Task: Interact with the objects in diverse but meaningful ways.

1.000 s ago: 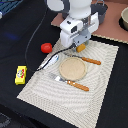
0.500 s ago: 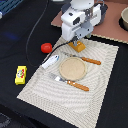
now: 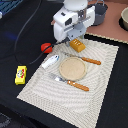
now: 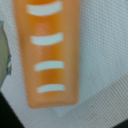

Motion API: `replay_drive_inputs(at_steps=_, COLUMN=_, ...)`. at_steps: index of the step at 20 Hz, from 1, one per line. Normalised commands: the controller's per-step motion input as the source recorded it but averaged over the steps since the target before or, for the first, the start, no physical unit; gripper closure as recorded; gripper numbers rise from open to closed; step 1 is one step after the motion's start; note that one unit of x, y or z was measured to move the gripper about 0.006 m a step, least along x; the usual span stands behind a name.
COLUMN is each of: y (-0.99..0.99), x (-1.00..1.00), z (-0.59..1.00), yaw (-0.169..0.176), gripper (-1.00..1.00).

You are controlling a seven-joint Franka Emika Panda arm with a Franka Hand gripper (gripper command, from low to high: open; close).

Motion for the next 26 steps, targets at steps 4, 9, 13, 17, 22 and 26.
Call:
replay_drive_inputs(at_steps=4, y=-0.4, x=-0.55, z=0.11, yaw=-0.079, gripper=-1.0)
replay_drive_inputs(at_steps=9, y=-0.25, x=-0.22, z=0.3, yaw=-0.21, gripper=-1.0)
replay_drive_inputs(at_steps=13, y=-0.19, x=-0.01, z=0.22, yaw=-0.261, gripper=-1.0)
replay_drive_inputs(at_steps=17, y=-0.3, x=-0.08, z=0.11, yaw=-0.194, gripper=-1.0)
replay_drive_inputs(at_steps=22, y=-0.47, x=-0.21, z=0.01, yaw=-0.148, gripper=-1.0)
replay_drive_inputs(at_steps=26, y=-0.59, x=-0.33, z=0.0, yaw=-0.111, gripper=-1.0)
